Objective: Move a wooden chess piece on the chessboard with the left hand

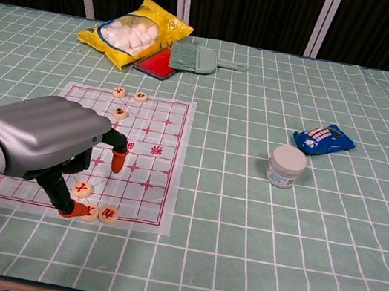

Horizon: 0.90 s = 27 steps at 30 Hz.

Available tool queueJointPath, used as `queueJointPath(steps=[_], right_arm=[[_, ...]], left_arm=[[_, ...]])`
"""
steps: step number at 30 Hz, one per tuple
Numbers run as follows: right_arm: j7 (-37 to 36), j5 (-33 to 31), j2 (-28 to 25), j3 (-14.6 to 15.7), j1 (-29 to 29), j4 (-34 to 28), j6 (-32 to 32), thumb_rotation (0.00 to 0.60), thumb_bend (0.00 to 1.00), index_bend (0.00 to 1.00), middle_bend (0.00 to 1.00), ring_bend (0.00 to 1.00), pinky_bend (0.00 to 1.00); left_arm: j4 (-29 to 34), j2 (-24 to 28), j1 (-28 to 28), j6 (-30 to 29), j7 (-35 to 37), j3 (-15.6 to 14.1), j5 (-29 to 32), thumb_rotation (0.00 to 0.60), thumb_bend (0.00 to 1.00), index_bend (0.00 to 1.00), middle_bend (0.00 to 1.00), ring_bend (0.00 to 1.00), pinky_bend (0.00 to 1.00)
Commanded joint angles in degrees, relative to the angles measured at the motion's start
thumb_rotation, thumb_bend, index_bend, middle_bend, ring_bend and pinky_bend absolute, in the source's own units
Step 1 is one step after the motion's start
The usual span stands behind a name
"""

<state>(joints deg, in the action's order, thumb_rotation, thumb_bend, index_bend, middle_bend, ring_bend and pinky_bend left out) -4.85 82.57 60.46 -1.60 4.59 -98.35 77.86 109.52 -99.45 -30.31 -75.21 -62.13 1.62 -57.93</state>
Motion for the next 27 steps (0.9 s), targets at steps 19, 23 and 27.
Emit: queueJointPath(steps=[19,23,27], right_arm=[[-0.45,-0.14,-0.10,-0.01,0.04,-0.05,-0.19,0.600,0.34,0.00,0.00,0.00,0.00],[-0.53,-0.21,-0.15,-0.03,0.06,-0.05,-0.26,0.600,0.34,0.00,0.00,0.00,0.00],[-0.66,-0.25,-0.19,-0.03,0.06,-0.08,-0.30,0.600,0.34,0.00,0.00,0.00,0.00]], left_arm=[[-0.88,-2.82,-1.08,-1.59,-1.68,0.65,3.90,0.600,0.12,0.43,1.00,0.99,1.00],[-1.22,-3.22,-1.39,-1.69,-1.80,0.62,4.37,0.600,0.13,0.43,1.00,0.99,1.00],[-1.60,-3.56,-1.76,-1.82,-1.84,0.67,4.90,0.600,0.13,0.43,1.00,0.99,1.00]])
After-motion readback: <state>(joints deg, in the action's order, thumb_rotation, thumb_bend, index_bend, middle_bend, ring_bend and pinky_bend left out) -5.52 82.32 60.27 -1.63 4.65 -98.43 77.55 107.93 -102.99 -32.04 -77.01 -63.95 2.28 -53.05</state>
